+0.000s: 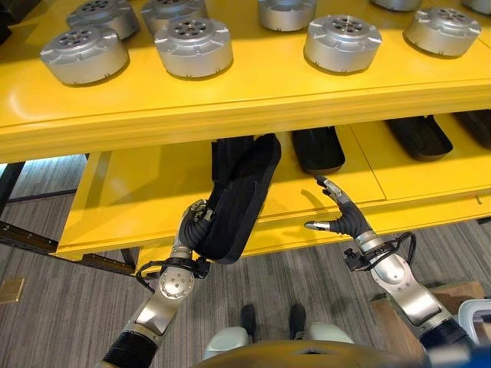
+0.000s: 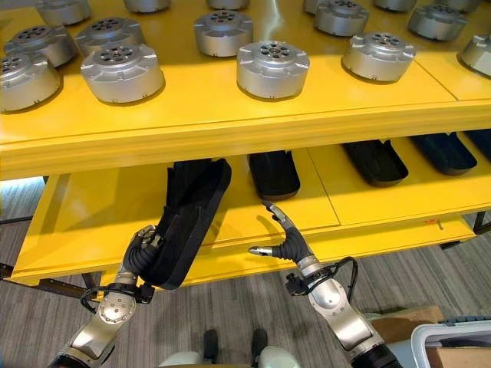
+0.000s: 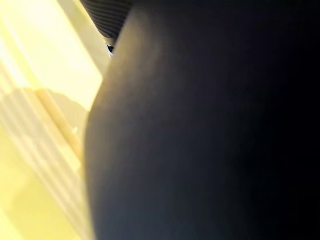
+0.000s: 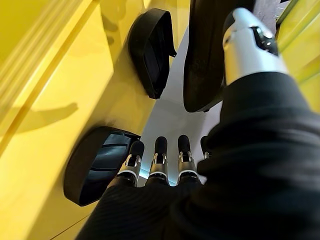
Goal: Move parts from the plastic box to the shelf.
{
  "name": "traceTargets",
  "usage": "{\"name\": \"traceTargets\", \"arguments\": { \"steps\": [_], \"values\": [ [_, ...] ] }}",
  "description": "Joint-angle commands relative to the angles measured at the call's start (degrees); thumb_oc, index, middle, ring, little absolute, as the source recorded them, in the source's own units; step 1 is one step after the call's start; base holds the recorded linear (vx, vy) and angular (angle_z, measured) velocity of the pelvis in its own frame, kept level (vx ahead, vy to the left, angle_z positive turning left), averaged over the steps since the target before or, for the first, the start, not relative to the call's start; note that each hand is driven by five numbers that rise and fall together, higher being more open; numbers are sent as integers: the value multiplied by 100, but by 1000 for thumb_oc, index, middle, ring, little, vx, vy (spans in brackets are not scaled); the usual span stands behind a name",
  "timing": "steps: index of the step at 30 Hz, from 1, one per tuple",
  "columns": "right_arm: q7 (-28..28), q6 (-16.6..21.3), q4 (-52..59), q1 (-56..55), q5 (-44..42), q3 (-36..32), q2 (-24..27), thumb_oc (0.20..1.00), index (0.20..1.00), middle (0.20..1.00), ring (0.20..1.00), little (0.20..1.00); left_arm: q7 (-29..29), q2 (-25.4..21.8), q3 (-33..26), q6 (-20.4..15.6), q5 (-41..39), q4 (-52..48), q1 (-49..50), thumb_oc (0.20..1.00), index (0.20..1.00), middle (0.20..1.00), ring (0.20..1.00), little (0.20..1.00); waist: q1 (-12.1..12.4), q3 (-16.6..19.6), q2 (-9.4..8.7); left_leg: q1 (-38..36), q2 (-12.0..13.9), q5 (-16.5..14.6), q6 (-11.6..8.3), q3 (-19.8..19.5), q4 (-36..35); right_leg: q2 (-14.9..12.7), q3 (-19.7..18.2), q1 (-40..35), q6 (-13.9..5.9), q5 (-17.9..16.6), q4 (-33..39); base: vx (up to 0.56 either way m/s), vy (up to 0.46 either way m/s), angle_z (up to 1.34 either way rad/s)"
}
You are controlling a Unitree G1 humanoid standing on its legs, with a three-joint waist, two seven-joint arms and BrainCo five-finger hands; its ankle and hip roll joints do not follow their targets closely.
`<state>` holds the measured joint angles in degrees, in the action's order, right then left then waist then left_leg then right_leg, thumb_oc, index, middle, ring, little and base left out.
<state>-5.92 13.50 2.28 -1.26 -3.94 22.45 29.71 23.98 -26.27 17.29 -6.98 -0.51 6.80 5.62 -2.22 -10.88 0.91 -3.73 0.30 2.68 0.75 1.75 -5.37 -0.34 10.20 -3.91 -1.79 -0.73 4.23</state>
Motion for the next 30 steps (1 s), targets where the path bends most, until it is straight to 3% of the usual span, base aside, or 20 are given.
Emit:
{"name": "traceTargets", "arguments": {
  "steps": [1, 7, 10, 12, 14, 15, 17, 19, 21, 23, 27, 30],
  "values": [
    [209, 406, 519, 109, -453, 120, -65, 1000, 1000, 1000, 1000, 1000, 372, -23, -387, -398, 106, -624, -191, 200, 200, 200, 200, 200, 37, 112, -247, -138, -373, -331, 90, 670, 180, -77, -248, 177, -356, -429, 26, 113, -5, -7],
    [406, 664, 841, -57, -711, 35, -77, 1000, 1000, 1000, 1000, 1000, 1019, 40, -630, -403, 89, -861, -25, 200, 200, 200, 200, 200, 37, 79, -278, -24, -356, -498, 51, 898, 596, -149, -49, 78, -293, -259, -64, 87, -38, -3],
    [401, 658, 944, 21, -882, 21, -84, 1000, 1000, 1000, 1000, 1000, 1324, 85, -628, -391, 88, -769, -162, 200, 200, 200, 200, 200, -18, -2, -336, 299, -189, -680, 6, 1467, 1581, -331, 285, 146, -179, -65, -351, 2, -80, 20],
    [254, 719, 912, 105, -796, 5, -88, 1000, 1000, 1000, 1000, 1000, 1479, 95, -548, -416, 131, -636, -399, 200, 200, 200, 200, 200, -116, -149, -329, 745, 391, -501, -249, 1881, 2784, -434, 571, 193, -60, 225, -710, -22, -118, 61],
    [203, 720, 879, 144, -762, 6, -94, 1000, 1000, 1000, 1000, 1000, 1493, 113, -532, -388, 107, -589, -490, 200, 200, 200, 200, 200, -169, -169, -306, 802, 700, -311, -361, 2027, 2956, -449, 668, 249, -12, 301, -833, -11, -23, 60],
    [130, 615, 883, 206, -744, -20, -89, 1000, 1000, 1000, 1000, 1000, 1536, 183, -553, -328, 27, -544, -615, 200, 200, 200, 200, 200, -307, -157, -201, 605, 1209, 31, -559, 2226, 2616, -489, 811, 337, 42, 465, -1083, 51, 93, 37],
    [157, 558, 895, 196, -747, -59, -76, 1000, 1000, 1000, 1000, 1000, 1601, 185, -612, -344, -70, -516, -594, 200, 200, 200, 200, 200, -353, -107, -152, 438, 1322, 261, -618, 2144, 2065, -552, 829, 342, 39, 497, -1153, 102, 208, 54],
    [313, 517, 918, 140, -862, -79, -9, 1000, 1000, 1000, 1000, 1000, 1695, 171, -671, -328, -122, -449, -511, 200, 200, 200, 200, 200, -341, -58, -136, 313, 1331, 489, -668, 1777, 1469, -622, 742, 315, 25, 549, -1205, 100, 268, 27],
    [409, 571, 989, 55, -902, -104, 115, 1000, 1000, 1000, 1000, 1000, 1678, 136, -674, -570, 142, -435, -441, 200, 200, 200, 200, 200, -320, -9, -161, 397, 1628, 1084, -753, 1552, 1123, -676, 722, 336, 97, 530, -1229, 30, 254, -21],
    [406, 658, 1005, -87, -821, -184, 277, 1000, 1000, 1000, 1000, 1000, 1678, 133, -681, -622, 84, -568, -297, 200, 200, 200, 200, 200, -308, -13, -235, 517, 1865, 1398, -817, 1251, 1061, -784, 586, 325, 123, 629, -1361, 74, 271, -37],
    [252, 771, 957, -188, -845, -258, 477, 1000, 1000, 1000, 1000, 1000, 1843, 271, -721, -626, -54, -566, -128, 200, 200, 200, 200, 200, -322, 29, -166, 409, 1875, 1281, -787, 829, 1183, -903, 262, 540, 143, 835, -1839, 68, 296, -36],
    [186, 856, 963, -276, -979, -360, 471, 1000, 1000, 1000, 1000, 1000, 1894, 352, -716, -611, -34, -467, -178, 200, 200, 200, 200, 200, -392, 40, -81, 340, 1774, 1060, -751, 769, 1243, -911, 123, 619, 113, 892, -2034, 50, 257, -25]
  ]
}}
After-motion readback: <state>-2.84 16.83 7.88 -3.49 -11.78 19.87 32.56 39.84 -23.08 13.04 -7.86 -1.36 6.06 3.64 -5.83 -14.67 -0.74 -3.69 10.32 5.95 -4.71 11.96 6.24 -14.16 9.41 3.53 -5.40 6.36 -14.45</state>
